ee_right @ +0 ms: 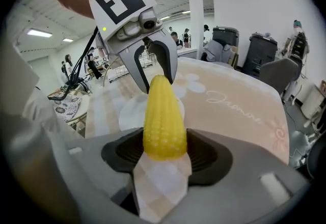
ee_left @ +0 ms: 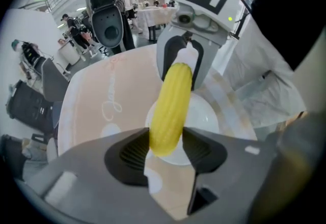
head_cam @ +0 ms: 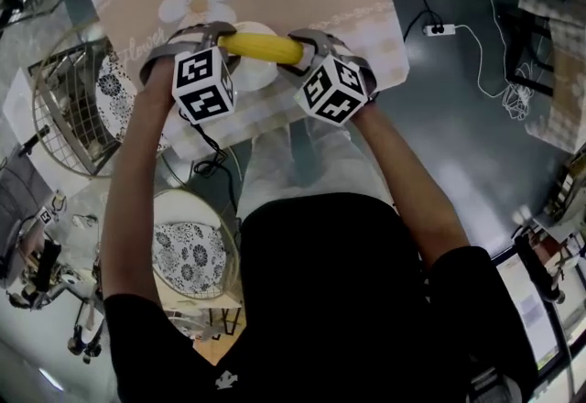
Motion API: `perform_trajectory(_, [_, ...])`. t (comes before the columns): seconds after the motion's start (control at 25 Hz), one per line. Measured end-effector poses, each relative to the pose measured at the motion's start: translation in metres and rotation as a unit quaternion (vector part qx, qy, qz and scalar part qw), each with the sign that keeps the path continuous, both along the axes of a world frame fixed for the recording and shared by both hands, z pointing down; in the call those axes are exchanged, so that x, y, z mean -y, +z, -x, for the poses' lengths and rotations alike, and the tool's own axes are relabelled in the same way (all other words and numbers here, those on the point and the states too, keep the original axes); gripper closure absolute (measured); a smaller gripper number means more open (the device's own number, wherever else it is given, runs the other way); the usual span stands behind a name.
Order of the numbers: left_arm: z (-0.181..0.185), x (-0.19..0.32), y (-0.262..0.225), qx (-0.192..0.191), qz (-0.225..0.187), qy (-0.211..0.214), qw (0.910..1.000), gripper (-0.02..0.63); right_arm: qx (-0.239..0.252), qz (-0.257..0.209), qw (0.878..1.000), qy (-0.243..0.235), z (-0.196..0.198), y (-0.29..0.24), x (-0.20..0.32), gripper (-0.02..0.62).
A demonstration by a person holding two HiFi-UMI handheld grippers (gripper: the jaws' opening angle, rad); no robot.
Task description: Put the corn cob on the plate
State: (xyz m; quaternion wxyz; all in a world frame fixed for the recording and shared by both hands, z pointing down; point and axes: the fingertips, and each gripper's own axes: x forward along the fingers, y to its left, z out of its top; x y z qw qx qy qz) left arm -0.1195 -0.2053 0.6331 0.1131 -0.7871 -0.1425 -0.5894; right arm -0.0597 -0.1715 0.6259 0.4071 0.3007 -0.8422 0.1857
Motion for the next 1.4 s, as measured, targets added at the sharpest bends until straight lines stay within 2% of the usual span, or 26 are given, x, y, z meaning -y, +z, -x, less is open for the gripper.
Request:
perform_trajectory(0.24, [0.025,-0.006,0.001,0.006,-0.003,-0.038,0.9993,0.388,0.001,0.0,0.999,-0.042,0.022,0.001,0.0,0.344])
perform_trajectory(0.56, [0.039,-0.015,0.012,0.005,-0.003,-0.069,0.9976,0.388,-0.007,0.004,0.997,-0.074,0.034,0.01,-0.005,0.344])
perform_trajectory(1.4, [0.046,-0.019,0.036,-0.006,-0.016,-0.091,0.9957,0.387,-0.013,0.007,0.997,-0.082,0.041,0.024,-0.008,0.342])
